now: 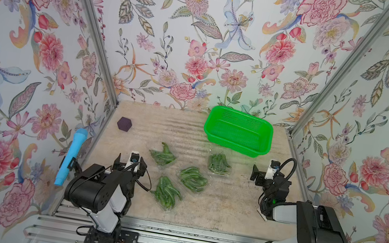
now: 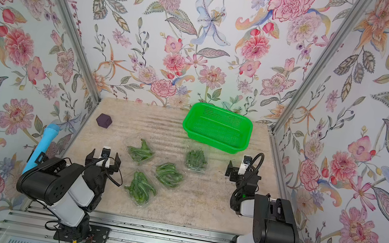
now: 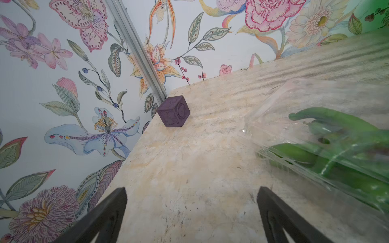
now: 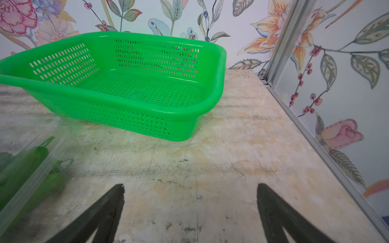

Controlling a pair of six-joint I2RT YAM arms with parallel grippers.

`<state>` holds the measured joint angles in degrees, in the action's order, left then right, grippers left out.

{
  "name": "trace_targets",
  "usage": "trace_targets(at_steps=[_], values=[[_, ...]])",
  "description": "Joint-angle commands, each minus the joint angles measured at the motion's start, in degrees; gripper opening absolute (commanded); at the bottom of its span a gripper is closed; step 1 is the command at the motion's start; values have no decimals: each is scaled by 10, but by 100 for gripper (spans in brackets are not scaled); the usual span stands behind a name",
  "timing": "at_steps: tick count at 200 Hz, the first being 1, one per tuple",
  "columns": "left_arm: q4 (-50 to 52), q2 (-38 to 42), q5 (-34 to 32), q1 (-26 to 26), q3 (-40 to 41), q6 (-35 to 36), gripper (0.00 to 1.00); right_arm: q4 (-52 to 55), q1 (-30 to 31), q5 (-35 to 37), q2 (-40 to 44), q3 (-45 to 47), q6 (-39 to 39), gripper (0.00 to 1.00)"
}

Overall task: Take small green peppers out of containers
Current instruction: Move the basket to the center of the board.

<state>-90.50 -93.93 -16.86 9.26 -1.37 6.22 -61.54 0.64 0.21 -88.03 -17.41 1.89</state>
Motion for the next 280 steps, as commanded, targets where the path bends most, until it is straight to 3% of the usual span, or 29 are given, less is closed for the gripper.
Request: trace_targets(at_steps=[1,36,56,97,121,137,160,198,231,280], values=[[-148,0,5,-7,6,4,100,-8,-2,-6,-4,3,0,100],[-138,0,-1,-6,0,3,100,-8,-2,-6,-4,3,0,100],[-72,13,-45,-10,-32,-16,100,-8,-2,-6,-4,3,0,100],[35,30,-22,-35,-72,-45,100,-8,-2,-7,-4,2,0,100],[26,36,-18,-35,-66,-40,100,-5,-1,1,-2,0,-1,100],[64,74,-24,-35,-74,-42,100,69,0,24,33,-24,-8,100],[213,152,-35,-25,-126,-34,100,228,0,52,107,-90,-20,100],[416,260,-43,-20,-208,-76,100,309,-3,56,216,-134,-32,100],[587,313,-12,-18,-281,-184,100,444,-6,8,266,-192,-110,100],[728,310,92,0,-358,-229,100,550,-6,-105,257,-241,-219,99]])
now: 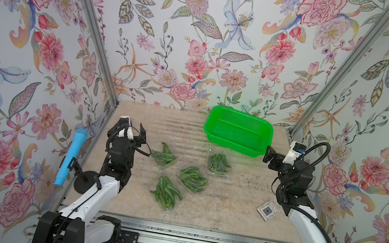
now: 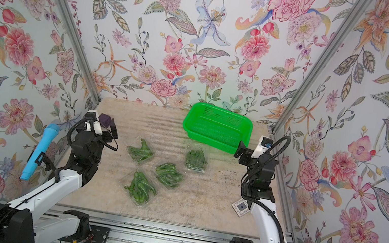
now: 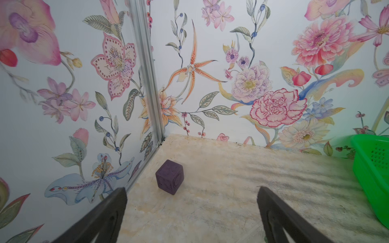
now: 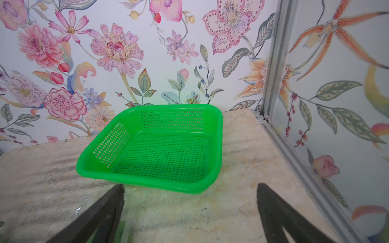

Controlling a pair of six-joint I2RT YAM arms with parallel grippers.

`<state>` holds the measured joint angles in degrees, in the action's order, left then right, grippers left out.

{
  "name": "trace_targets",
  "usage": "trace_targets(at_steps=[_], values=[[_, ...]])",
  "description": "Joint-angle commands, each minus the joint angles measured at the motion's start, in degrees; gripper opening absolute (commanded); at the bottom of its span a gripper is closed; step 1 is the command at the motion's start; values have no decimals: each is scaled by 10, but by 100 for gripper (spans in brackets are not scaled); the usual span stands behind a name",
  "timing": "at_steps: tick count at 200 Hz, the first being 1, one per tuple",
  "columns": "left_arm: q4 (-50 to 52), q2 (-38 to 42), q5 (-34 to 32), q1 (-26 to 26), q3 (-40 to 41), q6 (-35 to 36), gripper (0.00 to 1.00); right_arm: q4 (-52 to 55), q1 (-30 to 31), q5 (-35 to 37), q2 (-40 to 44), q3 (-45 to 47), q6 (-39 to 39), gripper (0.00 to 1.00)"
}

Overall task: Take small green peppers out of containers
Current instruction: Move the basket to the center of the board.

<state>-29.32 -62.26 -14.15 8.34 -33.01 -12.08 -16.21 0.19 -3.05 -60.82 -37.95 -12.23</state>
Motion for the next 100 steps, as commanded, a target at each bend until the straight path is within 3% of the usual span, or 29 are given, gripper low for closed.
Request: trace_targets(at_steps=[1,47,100], values=[[119,-7,68,10,-43,-47,100,100,-2,-74,-17,-37,-79,99],[221,-59,168,19,-124,-67,100,194,-19,-58,-128,-160,-101,94],[273,-83,213,40,-146,-71,100,290,-75,-61,-364,-384,-104,84]])
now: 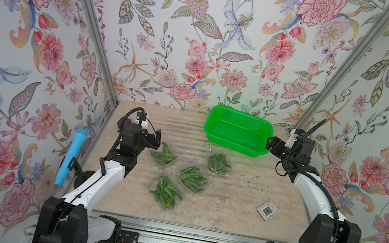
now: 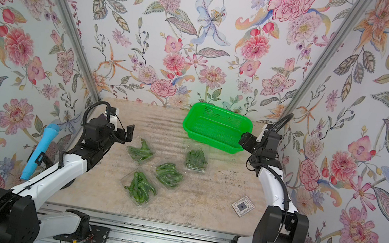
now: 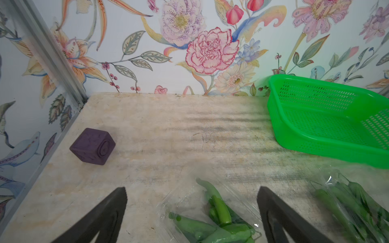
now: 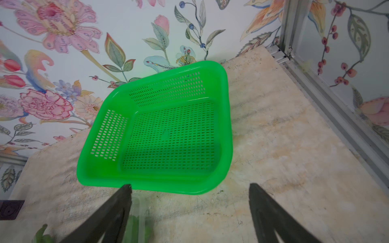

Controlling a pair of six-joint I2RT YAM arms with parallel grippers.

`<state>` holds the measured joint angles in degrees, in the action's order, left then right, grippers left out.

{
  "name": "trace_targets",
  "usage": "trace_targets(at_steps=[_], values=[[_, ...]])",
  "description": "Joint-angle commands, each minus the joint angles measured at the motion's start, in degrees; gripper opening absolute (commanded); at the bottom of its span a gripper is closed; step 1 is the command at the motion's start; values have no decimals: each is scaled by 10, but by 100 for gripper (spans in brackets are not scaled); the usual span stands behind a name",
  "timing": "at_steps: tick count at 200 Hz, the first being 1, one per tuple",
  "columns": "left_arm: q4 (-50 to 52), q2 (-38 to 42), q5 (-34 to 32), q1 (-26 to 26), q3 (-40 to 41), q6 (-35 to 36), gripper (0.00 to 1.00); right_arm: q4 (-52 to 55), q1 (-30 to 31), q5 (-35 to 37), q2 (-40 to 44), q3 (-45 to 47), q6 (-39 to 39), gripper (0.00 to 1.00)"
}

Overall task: Take small green peppers out of containers
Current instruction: Move the basket to the center of the board.

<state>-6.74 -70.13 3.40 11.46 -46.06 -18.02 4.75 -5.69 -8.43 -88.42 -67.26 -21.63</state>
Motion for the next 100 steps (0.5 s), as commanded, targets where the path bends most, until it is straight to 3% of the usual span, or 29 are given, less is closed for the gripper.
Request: trace_targets(at_steps=[1,48,100], values=[[48,-4,38,9,-16,-11,100,83,-17,-8,-93,-95,-11,84],[61,21,26,8,-4,-4,100,172,-27,-26,-296,-308,-2,75],[70,3,20,8,-16,-1,100,227,-12,-13,-411,-440,1,70]])
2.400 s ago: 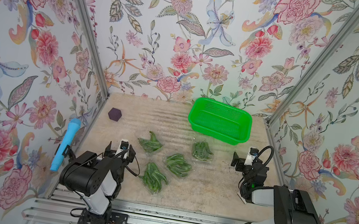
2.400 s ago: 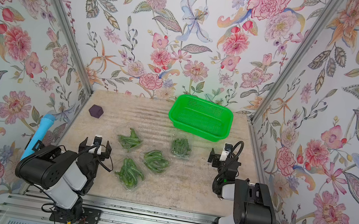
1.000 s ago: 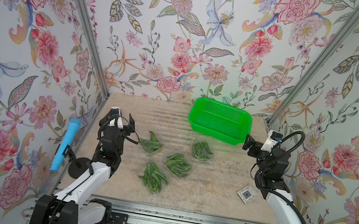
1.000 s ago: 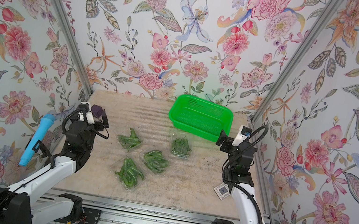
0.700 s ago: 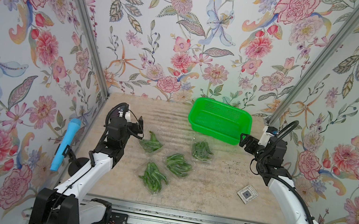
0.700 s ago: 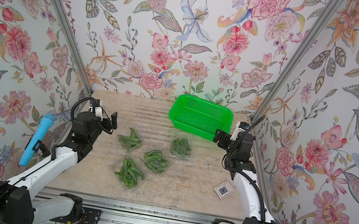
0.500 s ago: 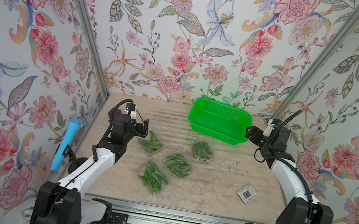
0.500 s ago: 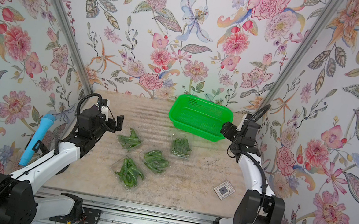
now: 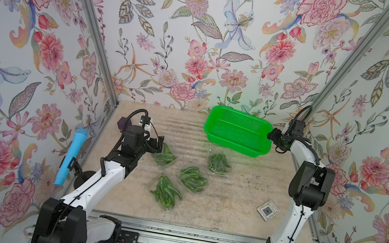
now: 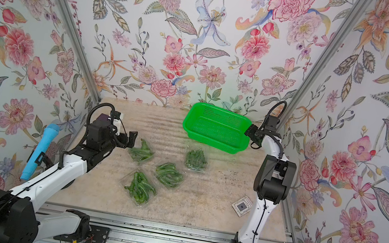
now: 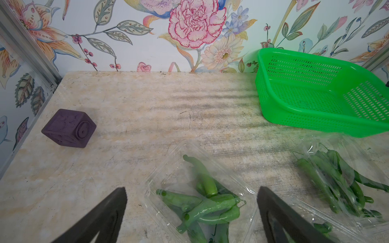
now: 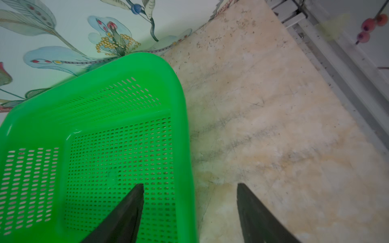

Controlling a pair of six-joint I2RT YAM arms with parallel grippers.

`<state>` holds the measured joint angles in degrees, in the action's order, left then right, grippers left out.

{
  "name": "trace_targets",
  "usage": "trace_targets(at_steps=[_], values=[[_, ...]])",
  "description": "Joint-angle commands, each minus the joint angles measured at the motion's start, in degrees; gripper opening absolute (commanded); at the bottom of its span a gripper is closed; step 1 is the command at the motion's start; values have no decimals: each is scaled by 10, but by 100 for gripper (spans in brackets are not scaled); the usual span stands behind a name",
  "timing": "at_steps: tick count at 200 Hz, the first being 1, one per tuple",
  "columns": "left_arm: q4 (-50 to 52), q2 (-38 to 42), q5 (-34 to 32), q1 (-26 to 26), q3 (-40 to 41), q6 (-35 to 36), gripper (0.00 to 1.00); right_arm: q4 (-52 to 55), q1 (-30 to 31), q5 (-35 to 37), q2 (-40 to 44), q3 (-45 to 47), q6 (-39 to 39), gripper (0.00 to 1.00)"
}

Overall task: Take small green peppers out of containers
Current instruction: Move the basket to the center of the board.

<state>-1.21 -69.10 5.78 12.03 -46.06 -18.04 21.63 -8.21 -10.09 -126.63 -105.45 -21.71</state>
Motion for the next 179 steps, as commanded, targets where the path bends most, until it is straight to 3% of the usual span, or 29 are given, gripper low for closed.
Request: trace_targets(at_steps=[1,43,88,124,179], values=[[14,-8,-4,2,-17,-1,100,60,14,4,-31,-60,3,70],[29,-21,-16,-5,-27,-4,100,92,47,-11,-87,-118,24,59],[59,-19,-6,-48,-29,-23,100,108,91,-22,-118,-164,27,41],[83,-14,-16,-92,-22,-62,100,109,141,-33,-131,-192,34,32],[82,-7,-1,-137,15,-116,100,109,239,-39,-158,-249,24,32]])
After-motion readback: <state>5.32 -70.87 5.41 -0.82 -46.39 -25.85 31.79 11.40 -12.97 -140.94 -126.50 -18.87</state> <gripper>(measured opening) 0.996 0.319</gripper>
